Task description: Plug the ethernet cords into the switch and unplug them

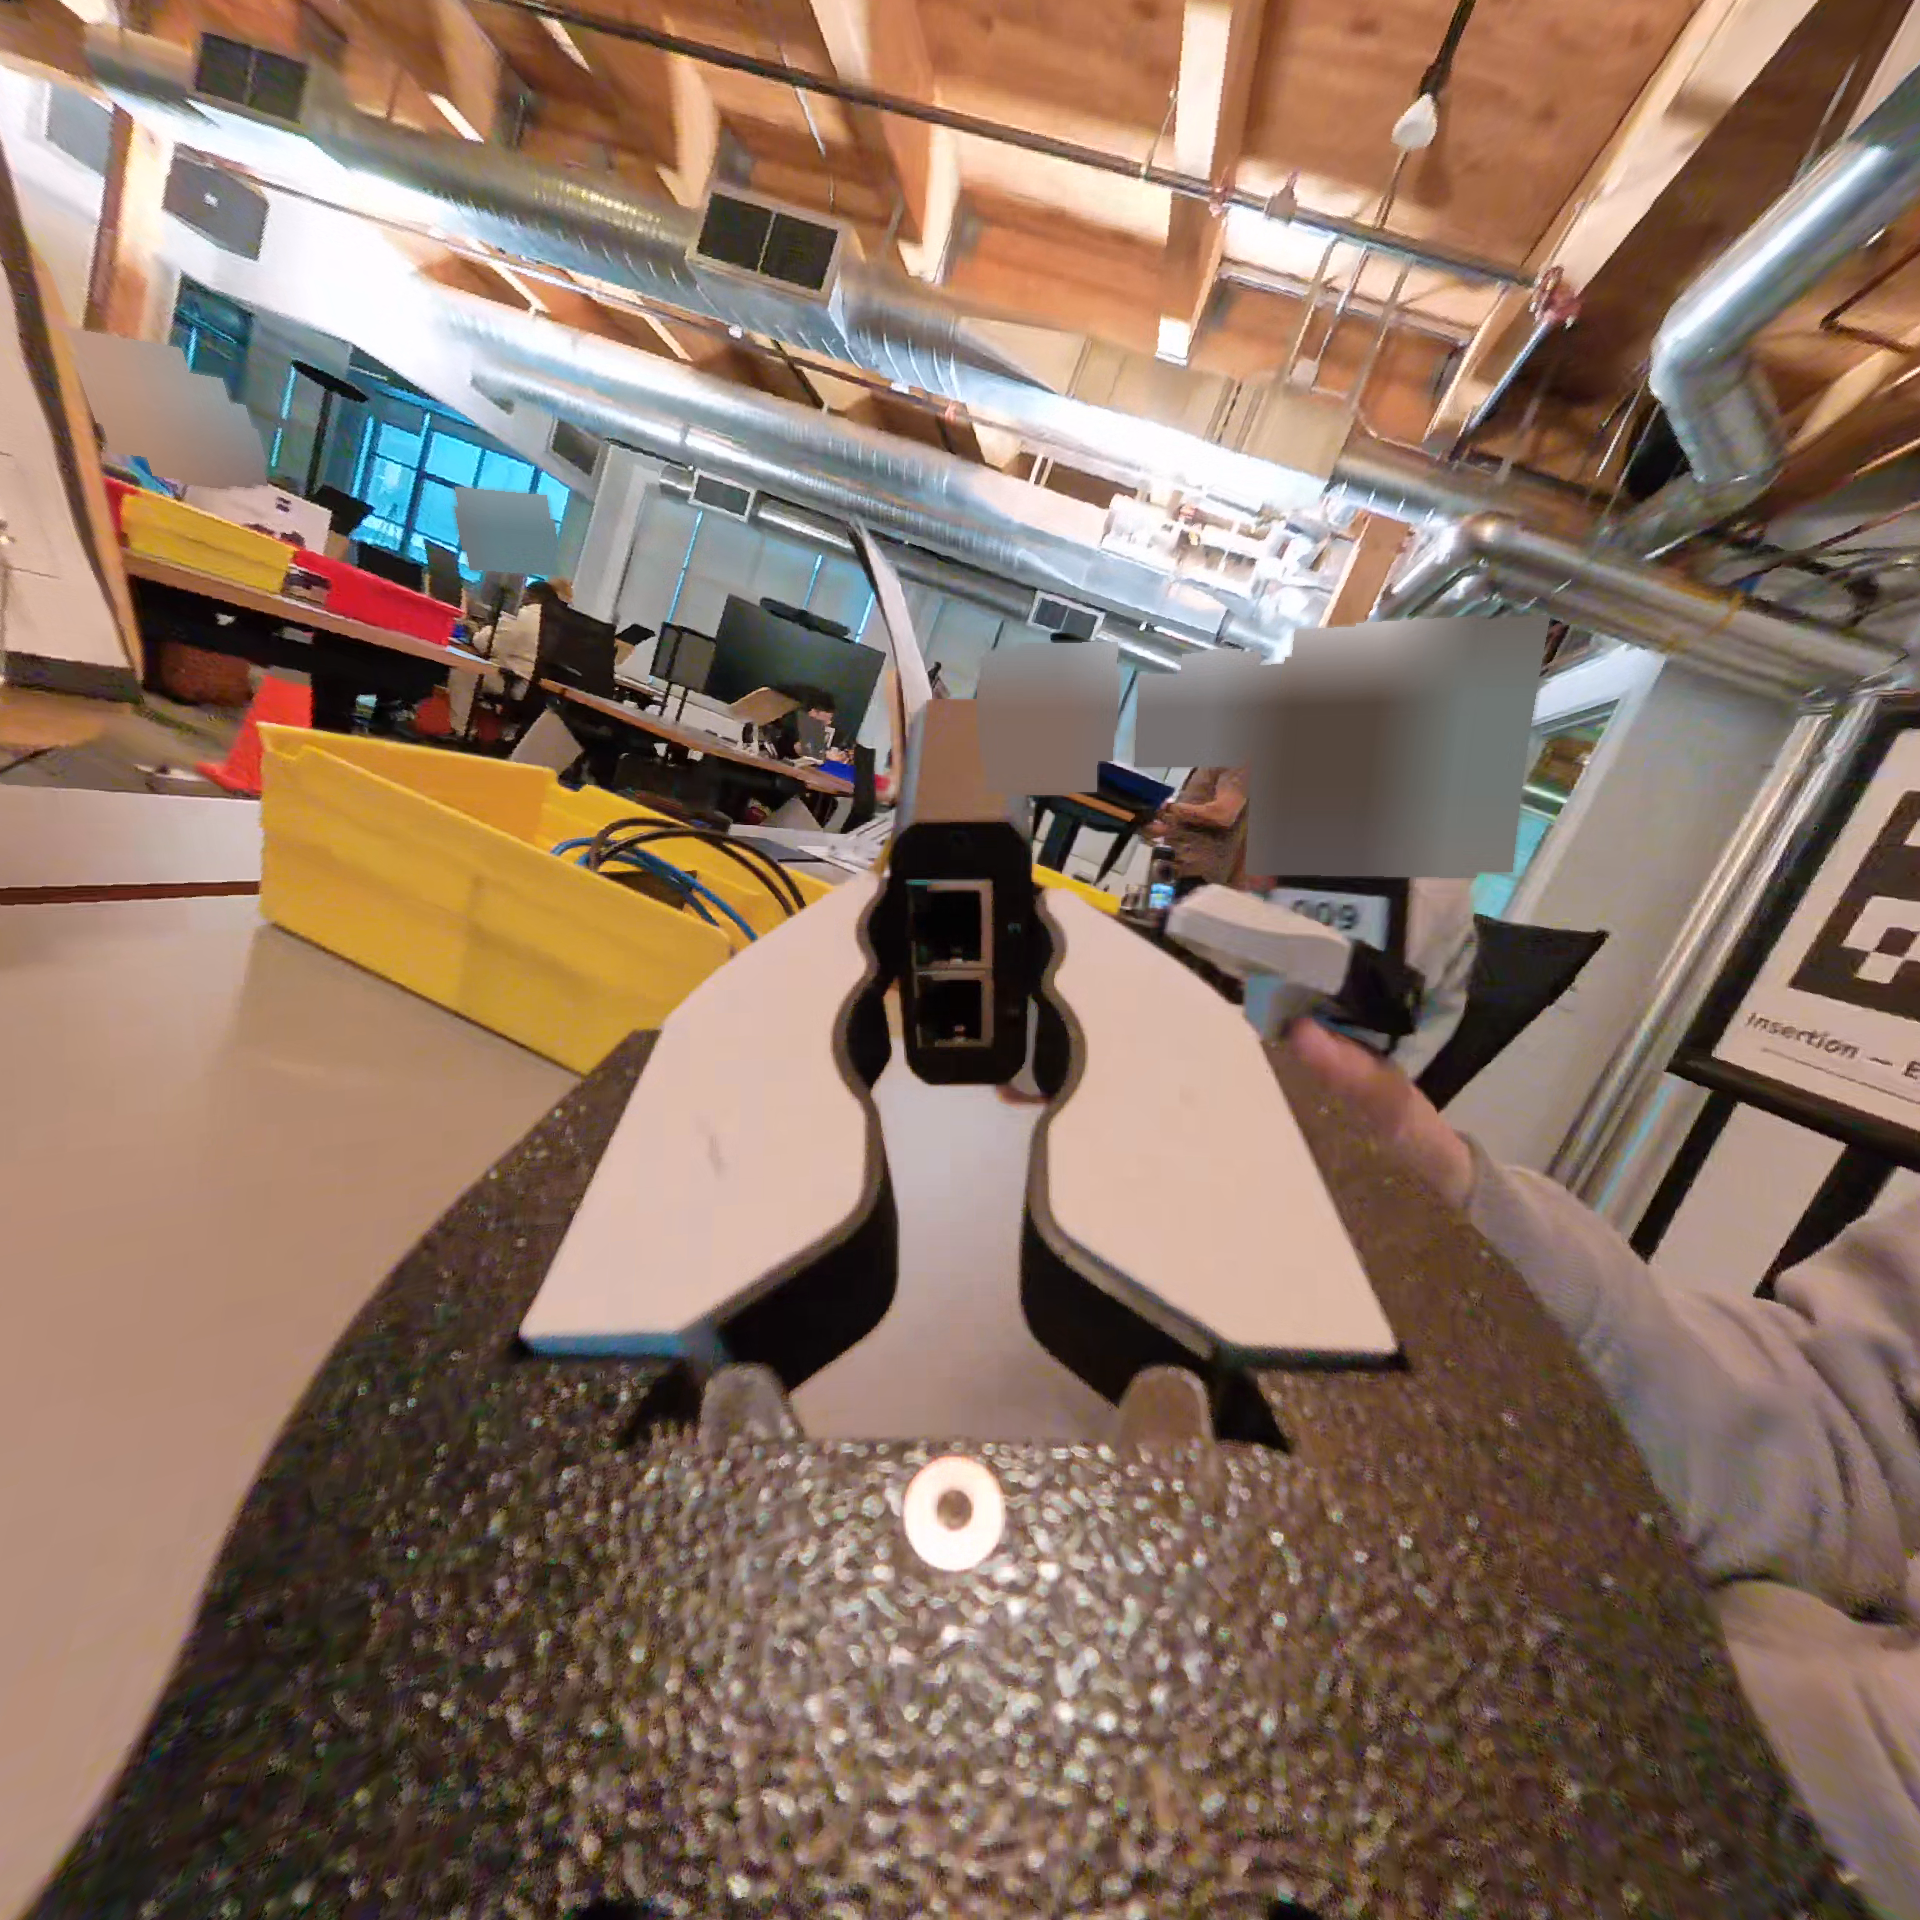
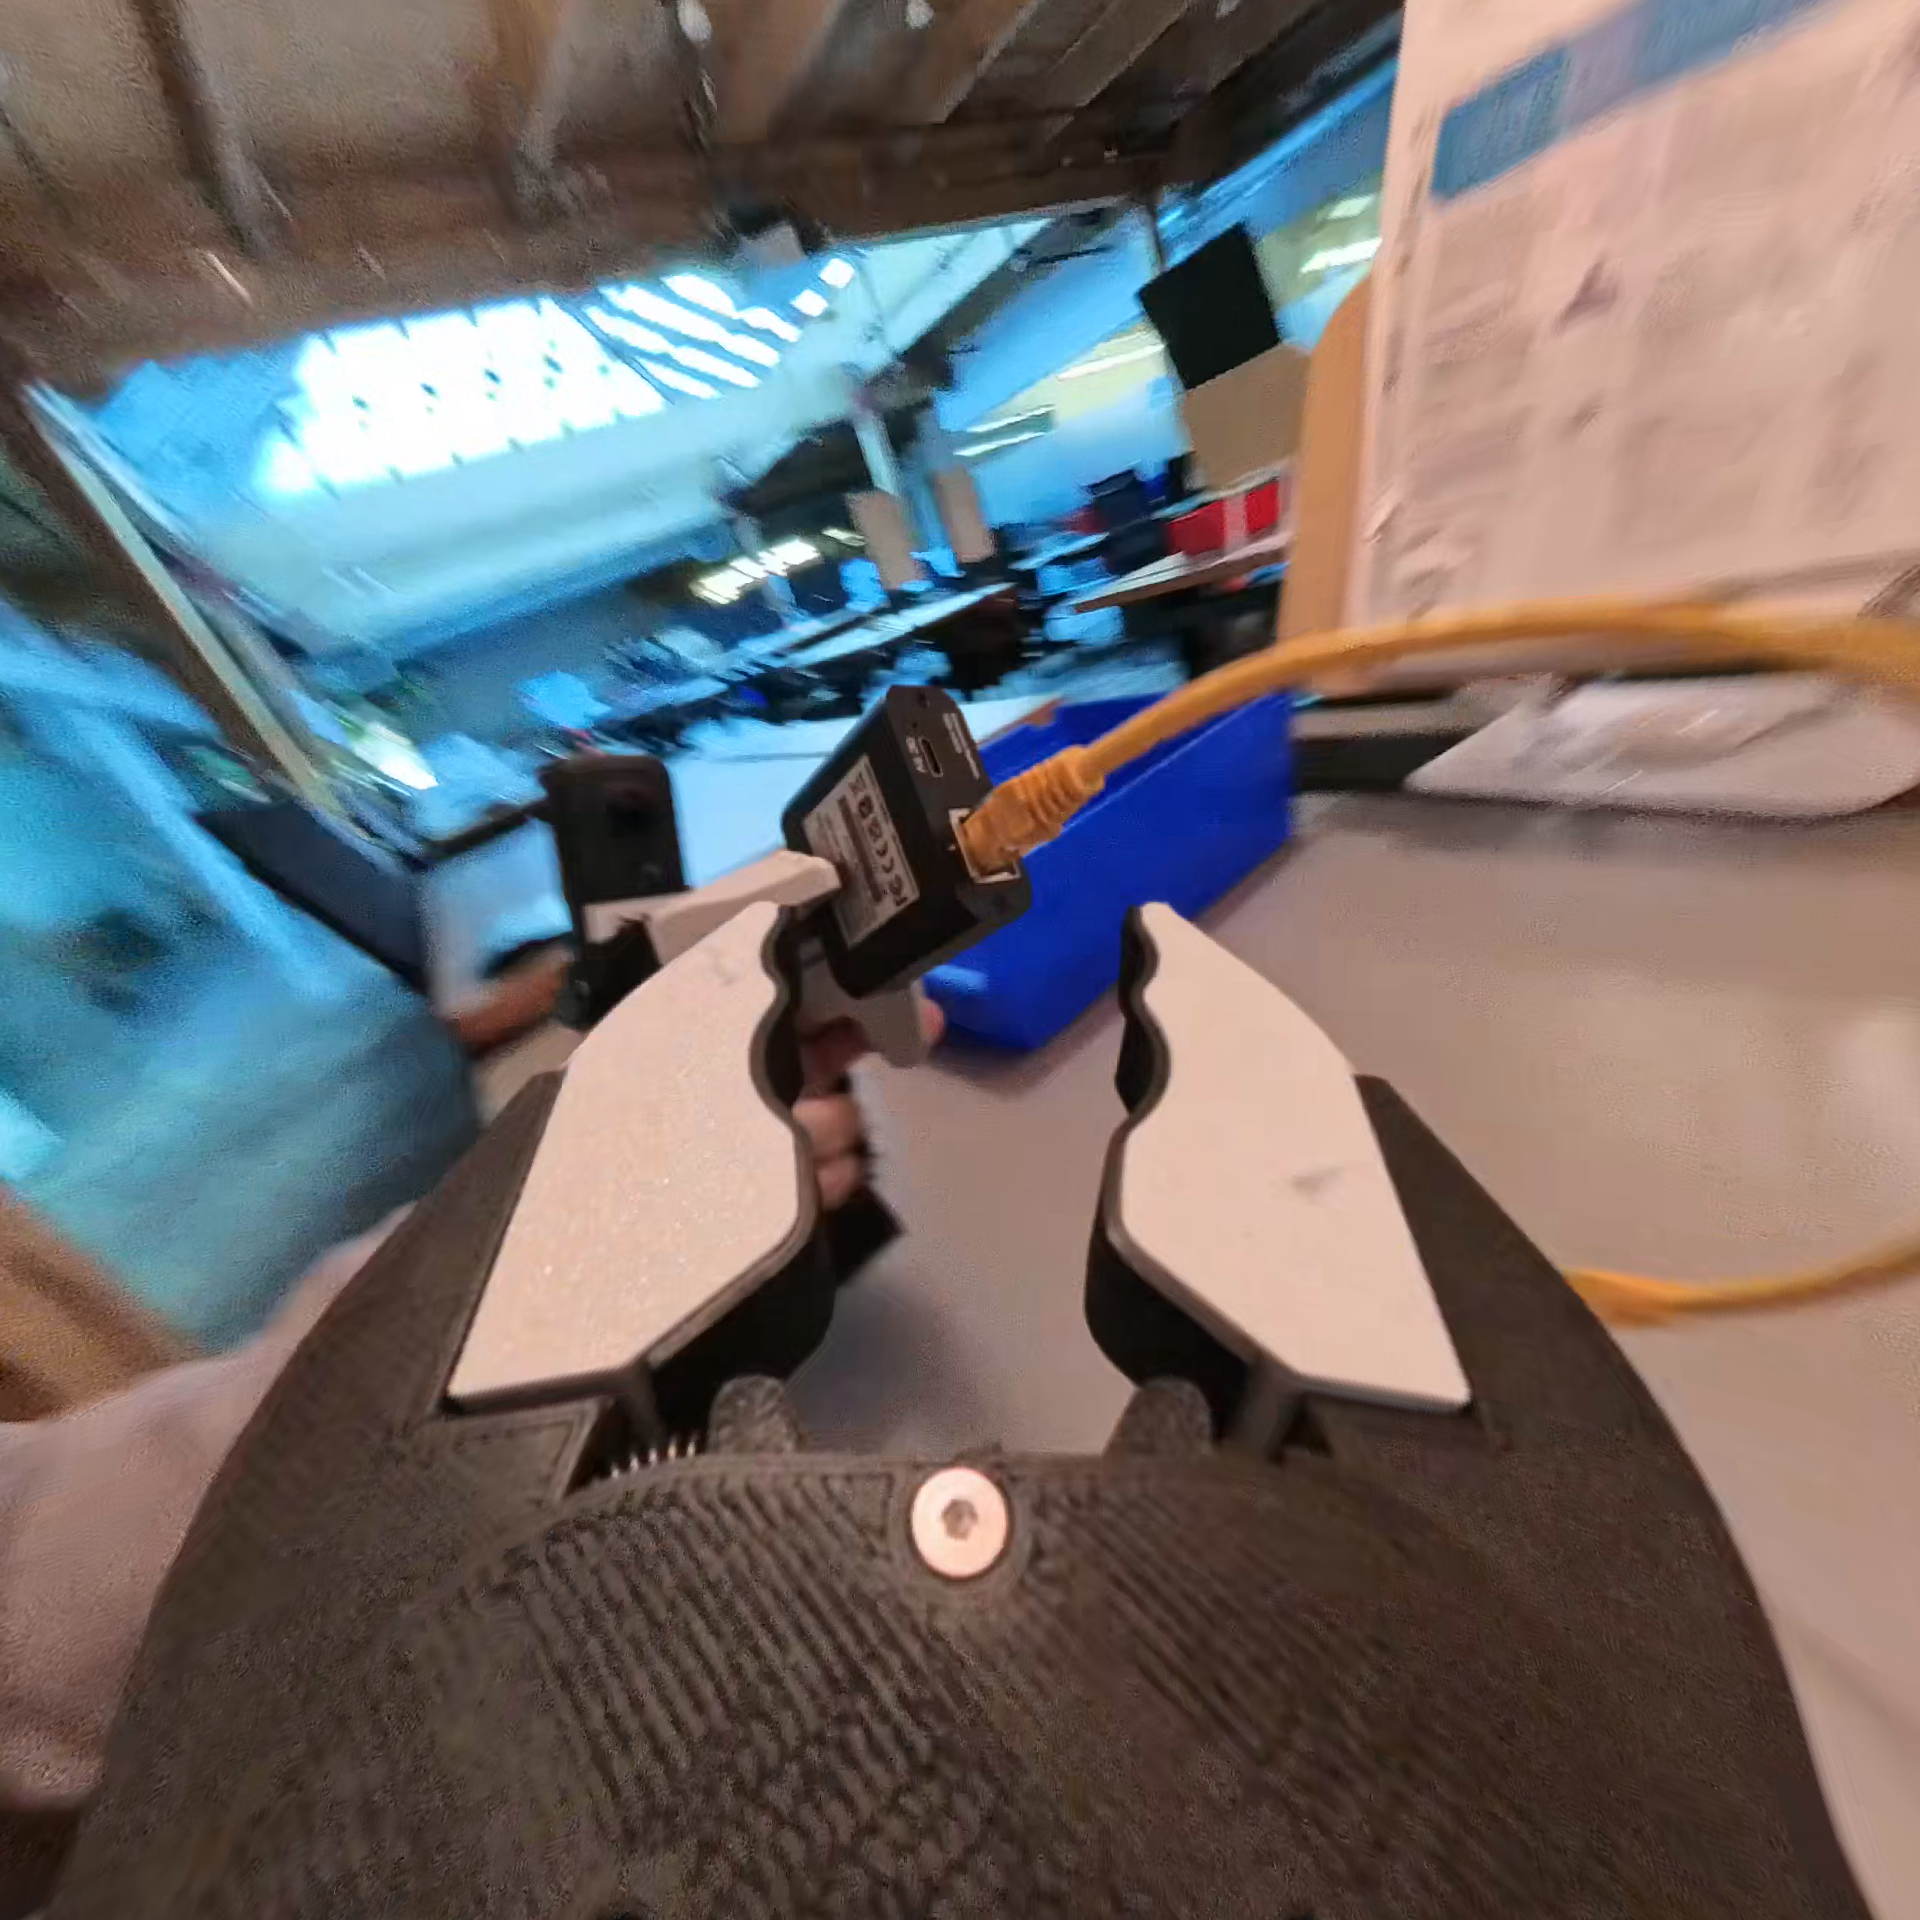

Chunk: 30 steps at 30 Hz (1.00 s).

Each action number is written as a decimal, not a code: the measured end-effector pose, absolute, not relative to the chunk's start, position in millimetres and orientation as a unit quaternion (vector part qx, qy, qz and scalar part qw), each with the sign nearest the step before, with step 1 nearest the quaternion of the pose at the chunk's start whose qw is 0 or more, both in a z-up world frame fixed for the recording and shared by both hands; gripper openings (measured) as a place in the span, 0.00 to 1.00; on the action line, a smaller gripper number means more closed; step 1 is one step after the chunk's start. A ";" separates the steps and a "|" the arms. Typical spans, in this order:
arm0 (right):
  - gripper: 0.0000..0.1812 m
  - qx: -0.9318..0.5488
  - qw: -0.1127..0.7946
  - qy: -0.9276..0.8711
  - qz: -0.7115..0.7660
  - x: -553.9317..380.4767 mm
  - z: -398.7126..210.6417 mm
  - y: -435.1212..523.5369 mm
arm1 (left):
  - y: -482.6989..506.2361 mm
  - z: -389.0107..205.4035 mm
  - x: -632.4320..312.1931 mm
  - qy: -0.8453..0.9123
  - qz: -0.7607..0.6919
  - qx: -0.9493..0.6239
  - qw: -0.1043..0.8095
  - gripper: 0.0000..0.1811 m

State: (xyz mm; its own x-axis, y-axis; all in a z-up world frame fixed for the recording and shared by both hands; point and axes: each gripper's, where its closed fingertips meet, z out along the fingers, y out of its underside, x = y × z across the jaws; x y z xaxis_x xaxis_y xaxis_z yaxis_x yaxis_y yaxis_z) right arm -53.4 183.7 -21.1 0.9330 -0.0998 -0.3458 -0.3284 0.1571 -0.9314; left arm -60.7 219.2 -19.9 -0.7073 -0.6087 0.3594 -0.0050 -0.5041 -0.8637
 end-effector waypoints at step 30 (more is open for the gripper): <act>0.14 -0.548 0.777 0.223 0.214 -38.6 -23.2 170.8 | 204.7 -20.6 -63.9 0.514 -0.758 -0.289 0.279 0.29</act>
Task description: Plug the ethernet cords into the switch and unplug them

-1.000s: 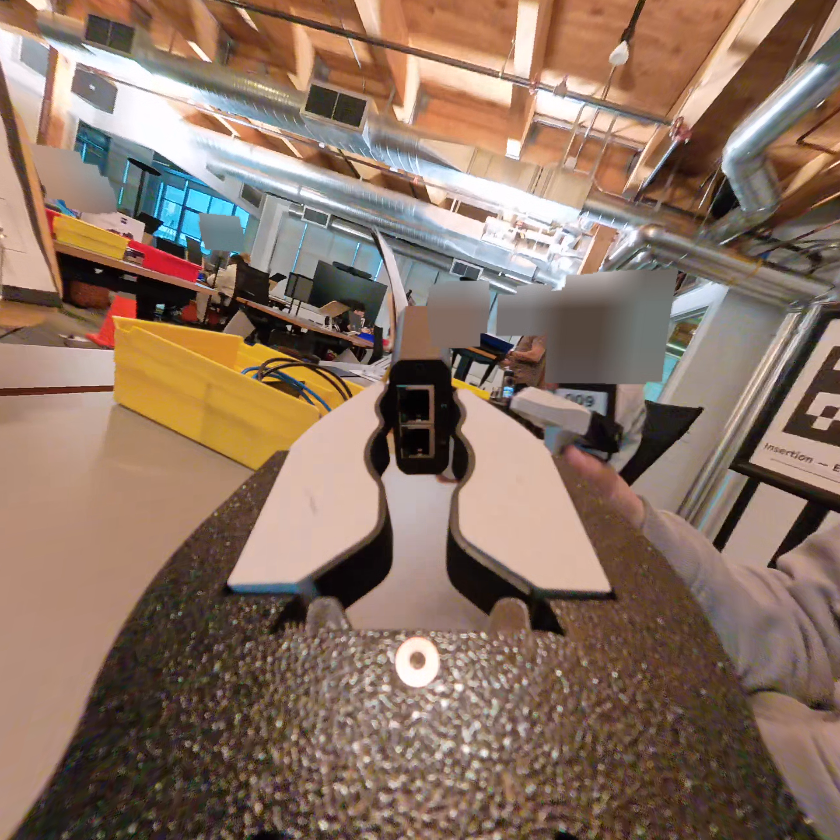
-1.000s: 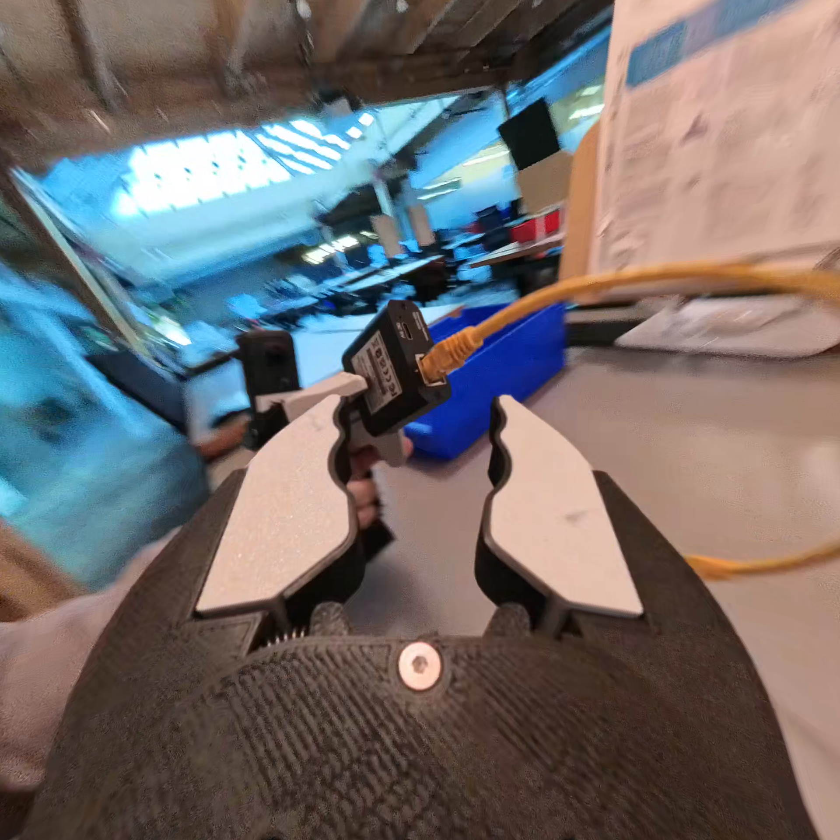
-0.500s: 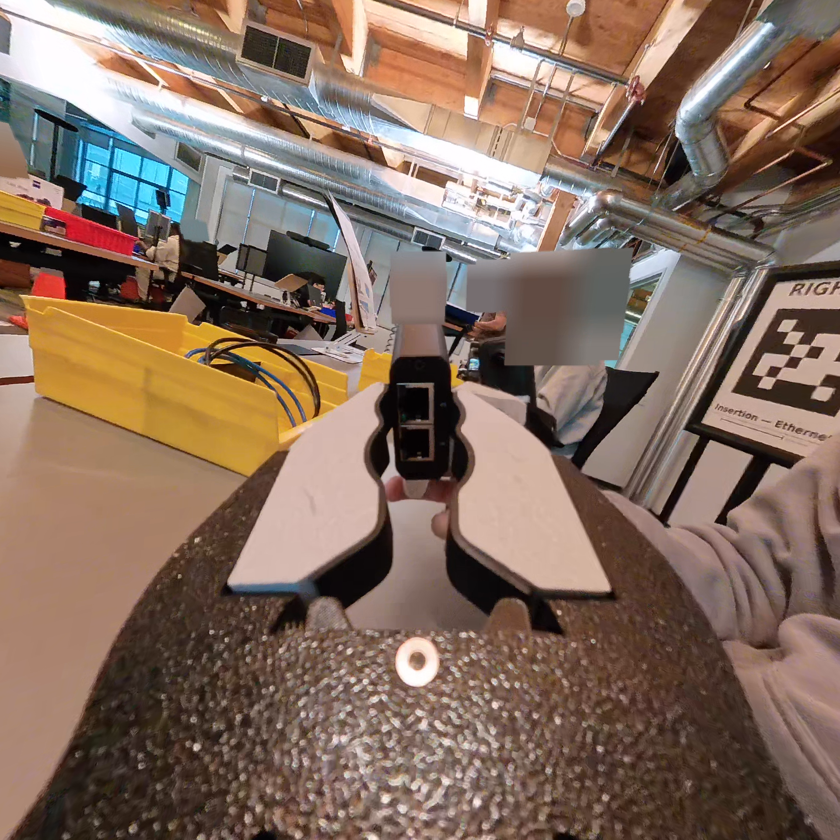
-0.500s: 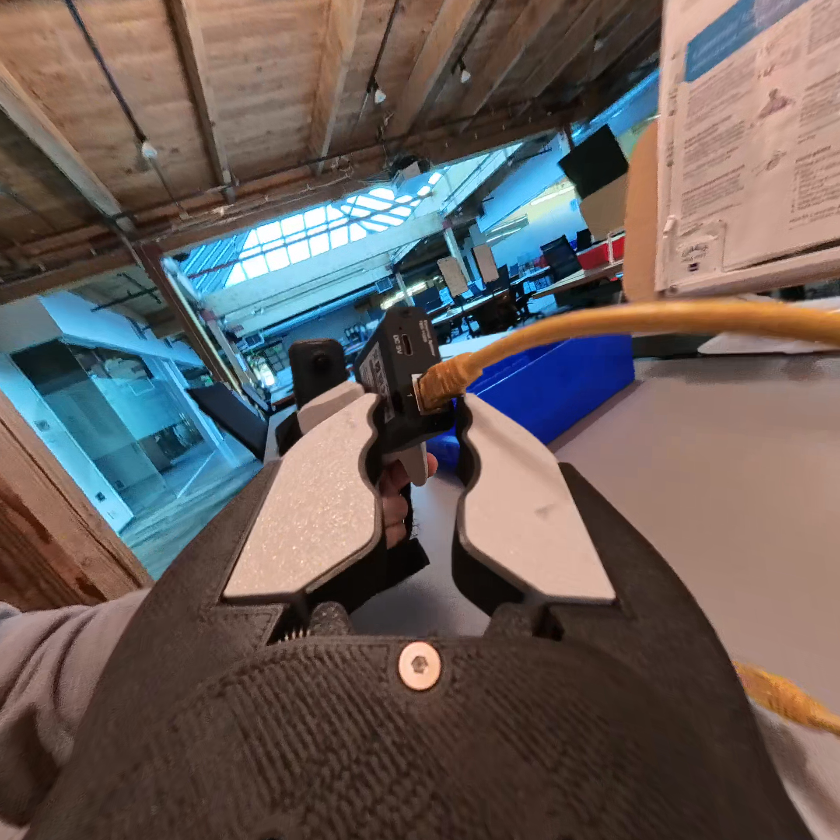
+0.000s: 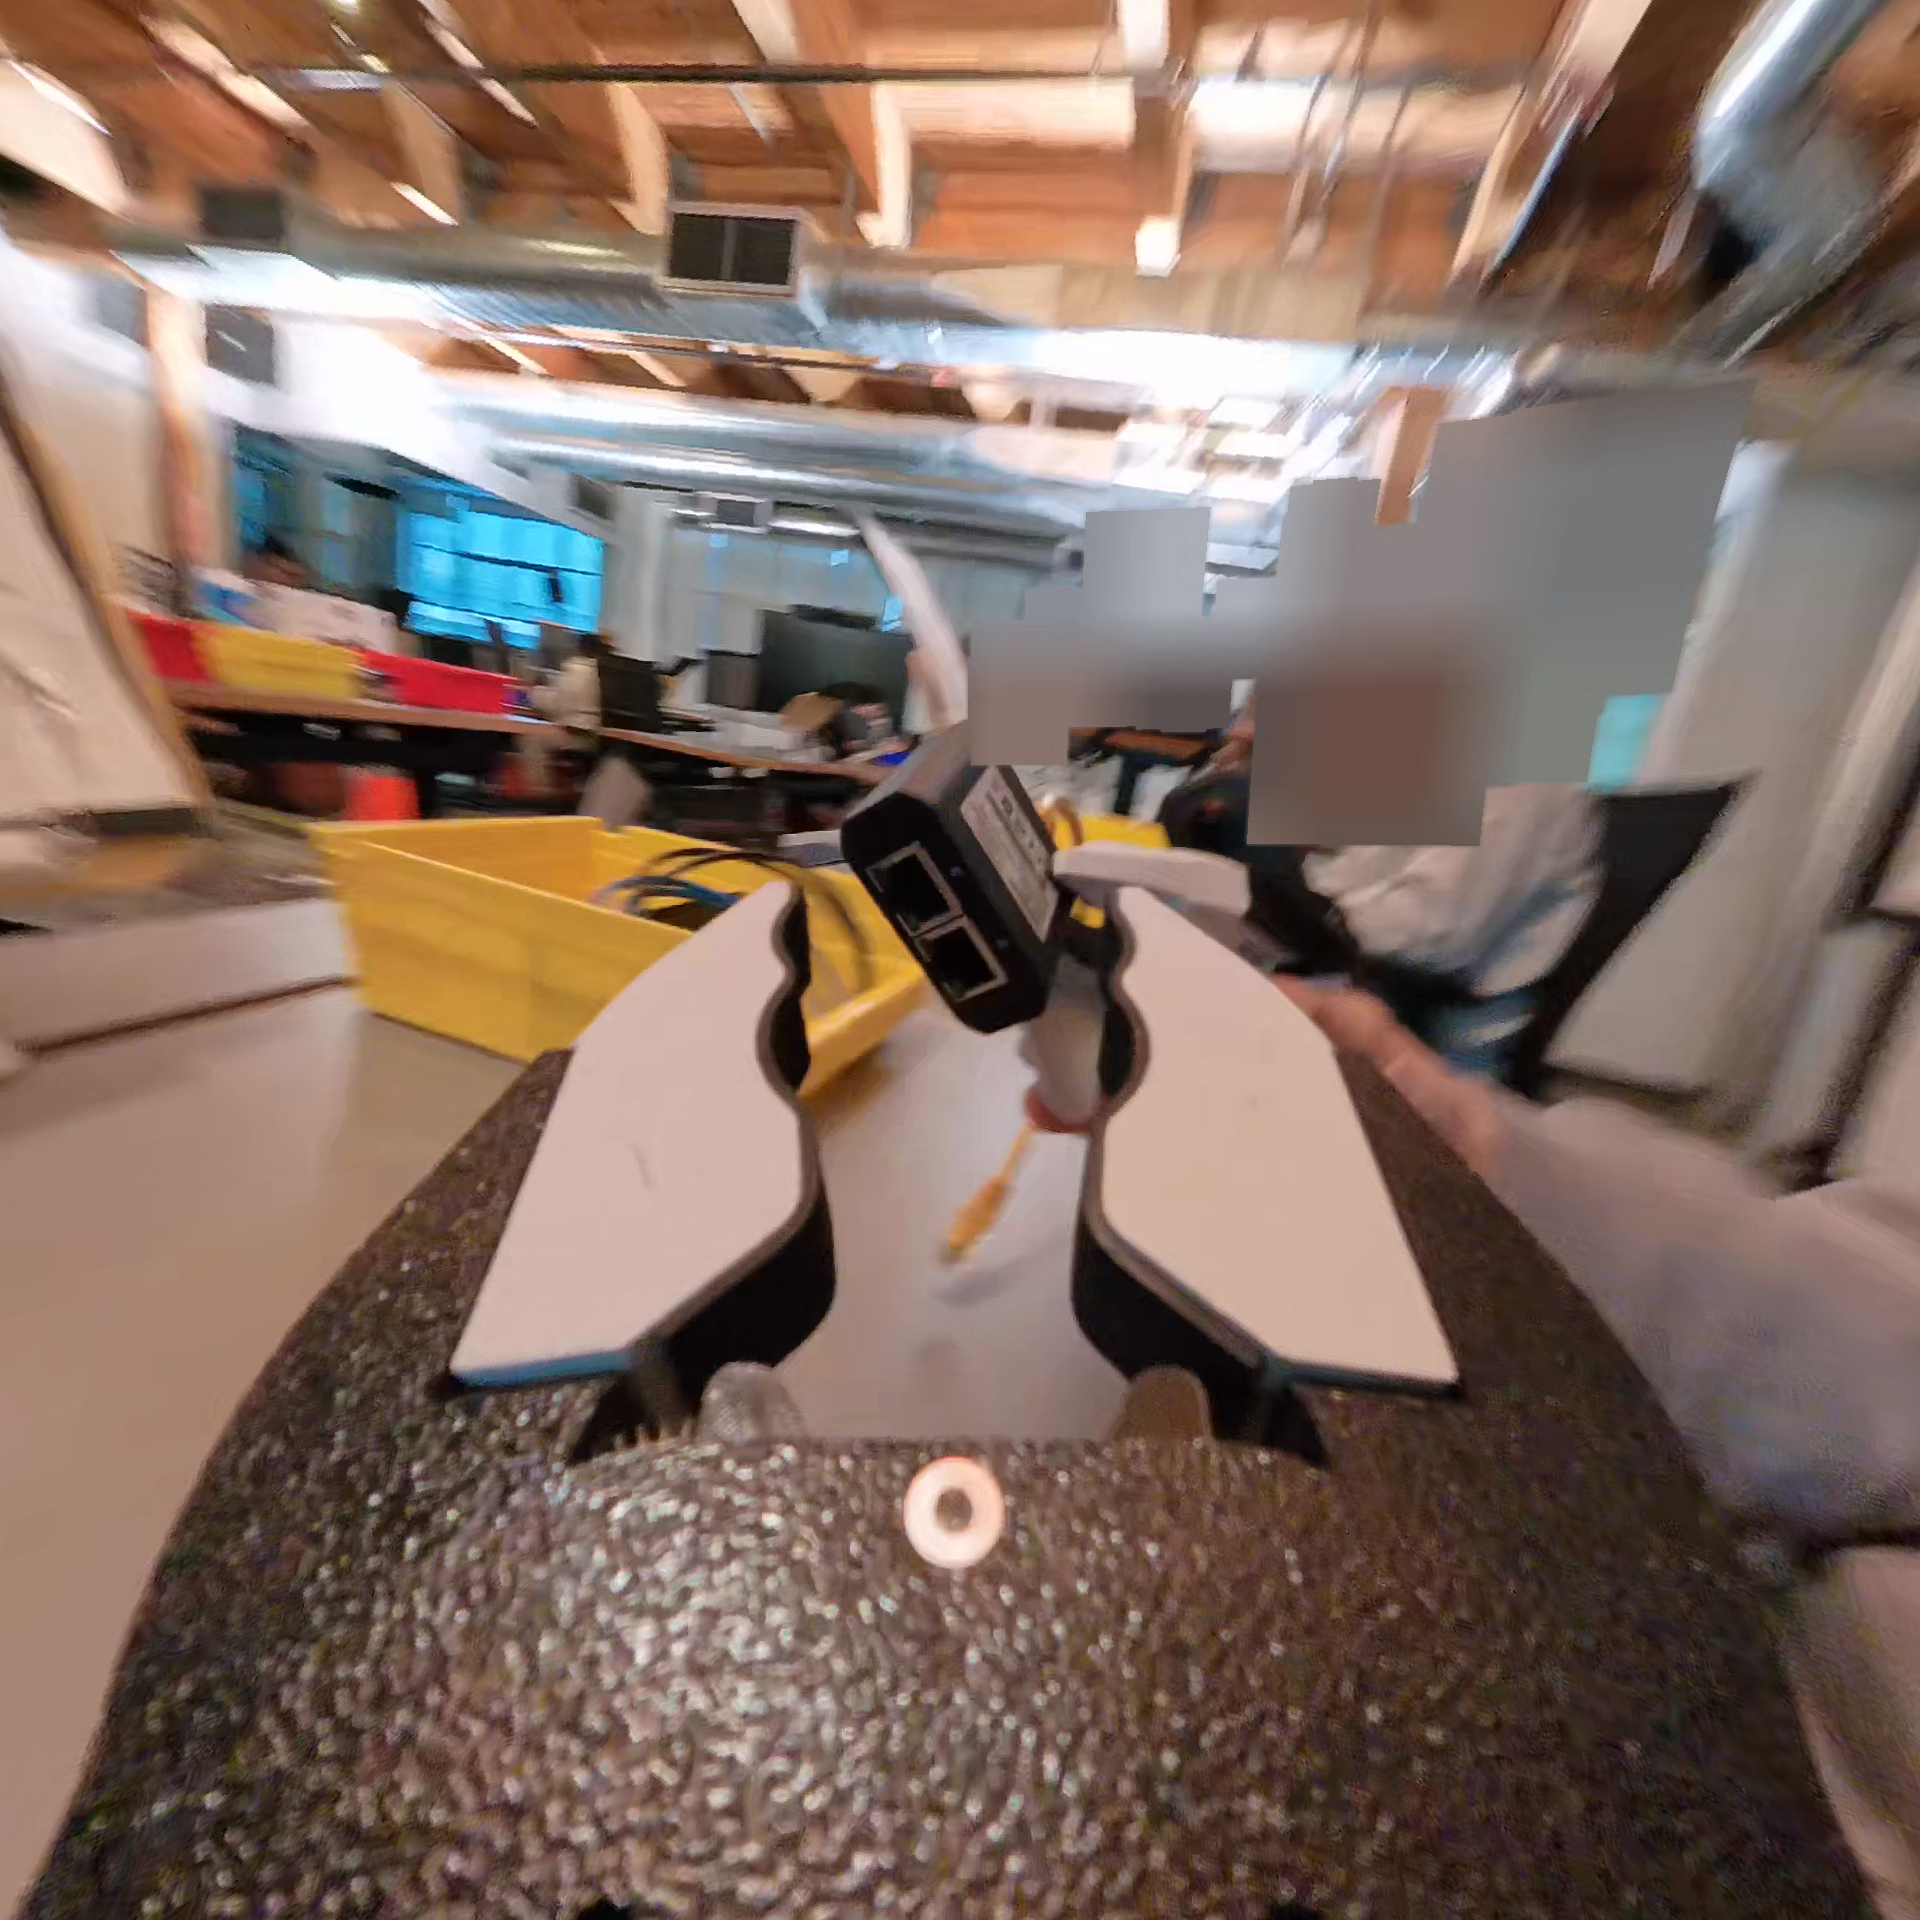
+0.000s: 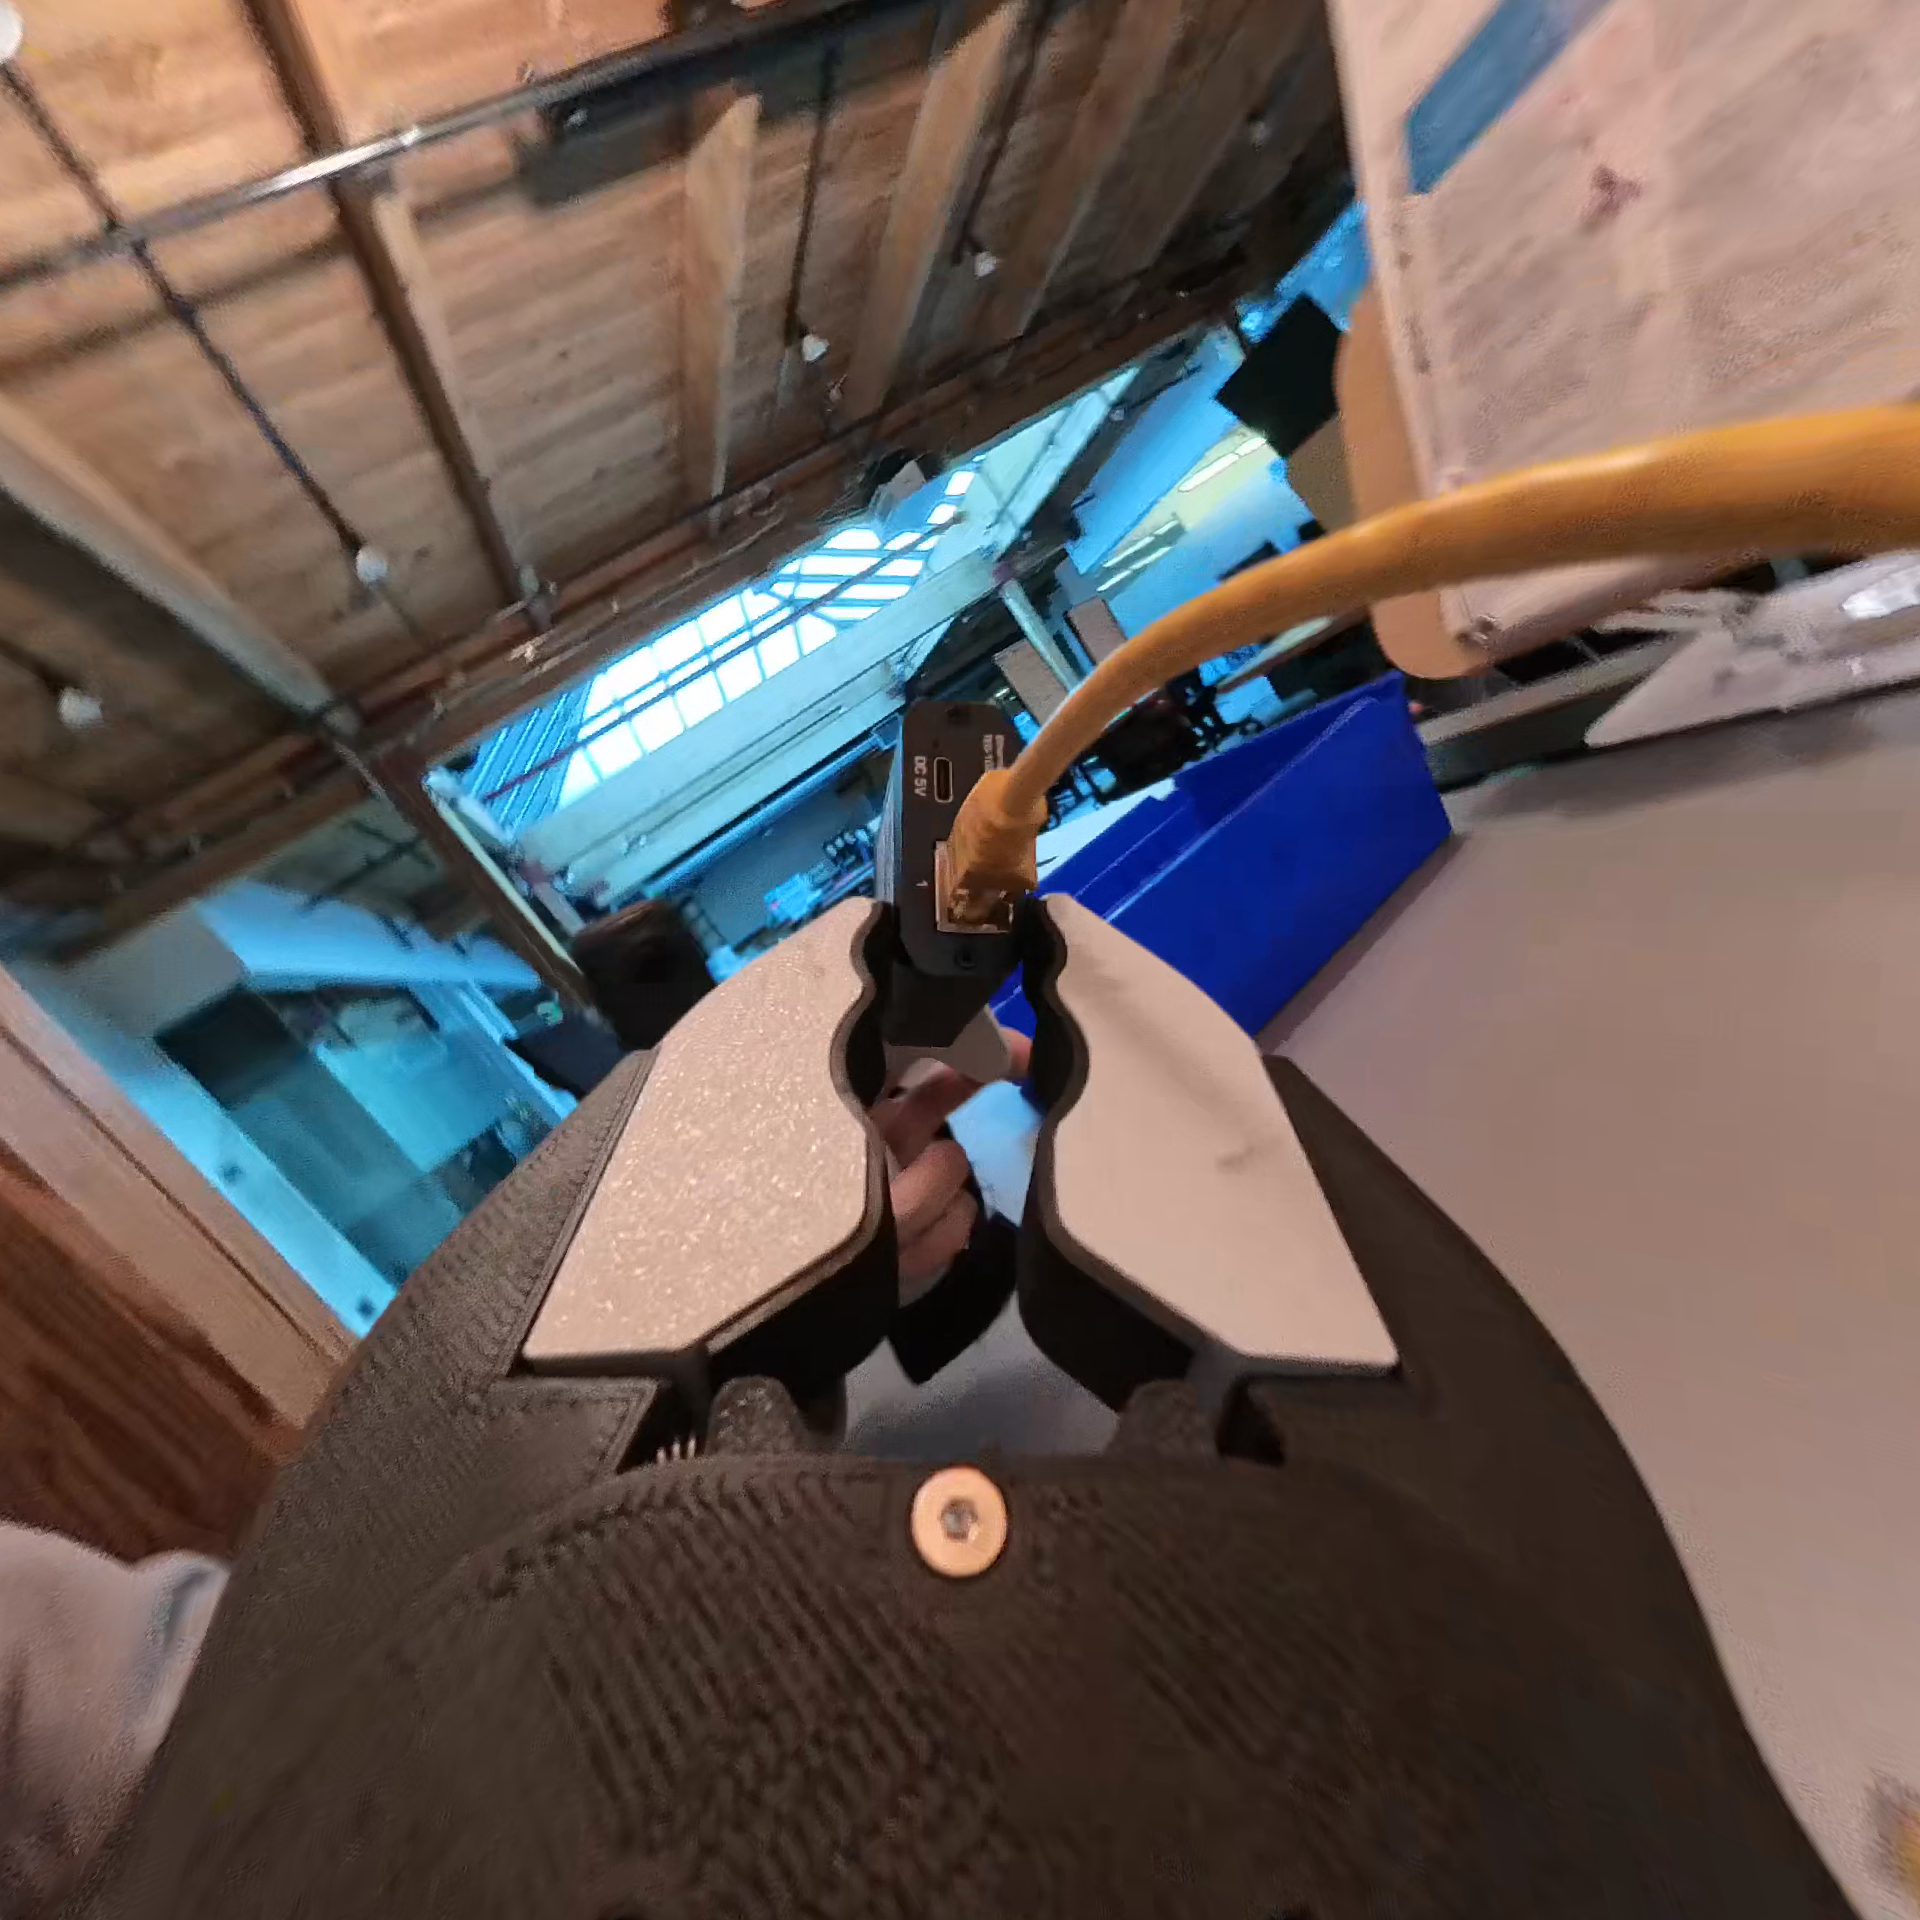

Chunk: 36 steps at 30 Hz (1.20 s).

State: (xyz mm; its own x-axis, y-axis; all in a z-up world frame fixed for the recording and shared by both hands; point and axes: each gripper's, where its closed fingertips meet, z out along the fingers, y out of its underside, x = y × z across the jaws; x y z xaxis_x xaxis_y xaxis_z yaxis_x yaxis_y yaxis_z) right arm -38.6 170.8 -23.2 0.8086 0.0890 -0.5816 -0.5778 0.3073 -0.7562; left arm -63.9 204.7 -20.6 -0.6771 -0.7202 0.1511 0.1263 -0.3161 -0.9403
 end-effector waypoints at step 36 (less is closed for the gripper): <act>0.13 -0.643 0.692 0.247 0.216 -68.8 -43.1 188.6 | 199.5 -54.5 -49.6 0.609 -0.520 -0.221 0.556 0.36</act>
